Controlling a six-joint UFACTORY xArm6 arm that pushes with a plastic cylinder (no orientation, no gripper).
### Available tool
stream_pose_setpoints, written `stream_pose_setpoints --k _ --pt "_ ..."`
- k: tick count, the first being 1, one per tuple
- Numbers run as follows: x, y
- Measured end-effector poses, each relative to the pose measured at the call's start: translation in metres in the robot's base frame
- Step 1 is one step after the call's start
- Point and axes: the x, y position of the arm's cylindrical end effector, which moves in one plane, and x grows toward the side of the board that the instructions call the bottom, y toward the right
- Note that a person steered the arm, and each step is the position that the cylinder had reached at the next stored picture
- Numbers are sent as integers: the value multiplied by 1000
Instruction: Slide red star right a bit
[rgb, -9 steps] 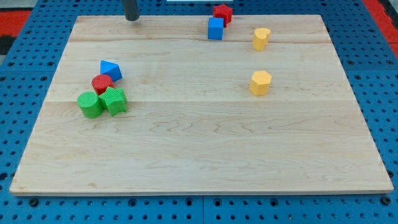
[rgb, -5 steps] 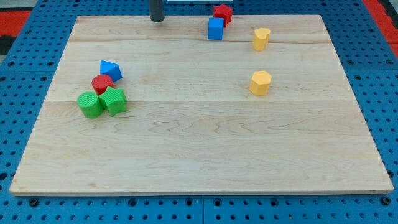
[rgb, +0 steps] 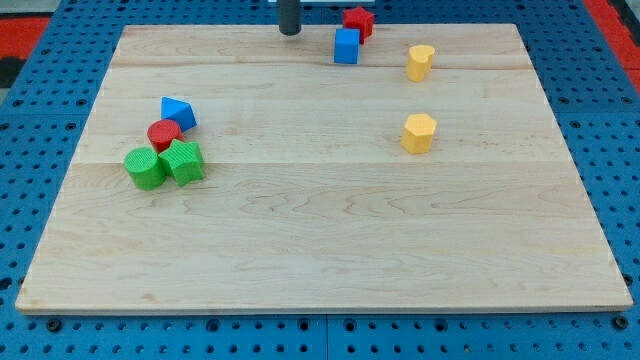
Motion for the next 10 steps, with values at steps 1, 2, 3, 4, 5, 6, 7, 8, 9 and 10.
stream_pose_setpoints --k 1,2,3,4,5,6,7,8,9,10 --pt "1 0" --pt "0 0" --pt "1 0" --pt "1 7" --pt "2 49" --pt "2 57" --pt "12 41" --pt "37 5" --pt "37 -3" --pt "27 -13"
